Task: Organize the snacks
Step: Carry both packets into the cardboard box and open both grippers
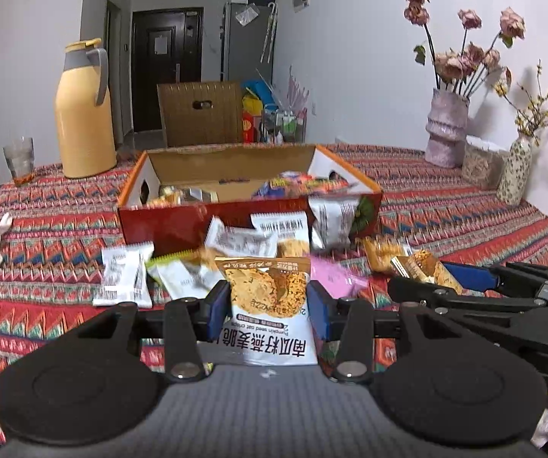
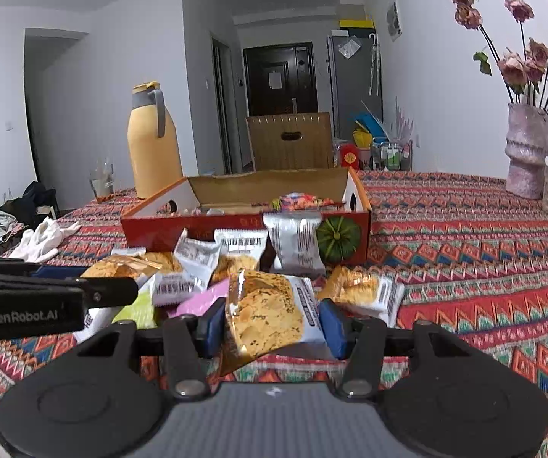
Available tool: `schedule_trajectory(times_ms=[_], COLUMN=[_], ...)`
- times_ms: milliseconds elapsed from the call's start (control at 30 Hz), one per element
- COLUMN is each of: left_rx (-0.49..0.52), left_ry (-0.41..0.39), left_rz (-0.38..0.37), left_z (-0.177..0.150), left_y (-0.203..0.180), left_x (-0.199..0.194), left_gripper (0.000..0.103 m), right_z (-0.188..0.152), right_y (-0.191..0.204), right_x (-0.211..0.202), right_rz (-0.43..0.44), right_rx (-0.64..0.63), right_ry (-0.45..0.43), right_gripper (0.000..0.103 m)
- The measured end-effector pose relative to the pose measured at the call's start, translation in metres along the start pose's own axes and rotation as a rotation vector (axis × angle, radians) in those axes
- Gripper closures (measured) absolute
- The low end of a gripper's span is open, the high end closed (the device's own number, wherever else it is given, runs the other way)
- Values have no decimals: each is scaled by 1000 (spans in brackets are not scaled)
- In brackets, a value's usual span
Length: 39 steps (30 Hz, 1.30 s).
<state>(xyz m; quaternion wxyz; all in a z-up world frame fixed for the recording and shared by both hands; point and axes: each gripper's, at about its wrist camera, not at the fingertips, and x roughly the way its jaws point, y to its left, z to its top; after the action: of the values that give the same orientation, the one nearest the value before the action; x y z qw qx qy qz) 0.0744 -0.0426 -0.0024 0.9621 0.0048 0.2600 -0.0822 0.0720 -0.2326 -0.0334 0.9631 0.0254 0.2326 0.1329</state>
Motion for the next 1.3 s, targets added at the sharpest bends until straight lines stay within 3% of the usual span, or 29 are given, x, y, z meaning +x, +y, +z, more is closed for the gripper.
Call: schedule_trajectory(times_ms=[533, 800, 1033, 1300], left_rx=[-23, -64, -118, -139], left_ry=[-101, -104, -76, -13], left_rz=[63, 101, 127, 128], left_z=[78, 108, 114, 102], left_y=[29, 46, 63, 78], left_x=[43, 82, 122, 150], left_gripper=[58, 58, 58, 57], right_z=[73, 108, 115, 100], right_y=[12, 12, -6, -12], right_x=[56, 101, 148, 173], right_rz=[-16, -28, -73, -90], right_rx=[-64, -84, -6, -11], right_ry=[-92, -110, -88, -22], right_gripper=[52, 52, 52, 51])
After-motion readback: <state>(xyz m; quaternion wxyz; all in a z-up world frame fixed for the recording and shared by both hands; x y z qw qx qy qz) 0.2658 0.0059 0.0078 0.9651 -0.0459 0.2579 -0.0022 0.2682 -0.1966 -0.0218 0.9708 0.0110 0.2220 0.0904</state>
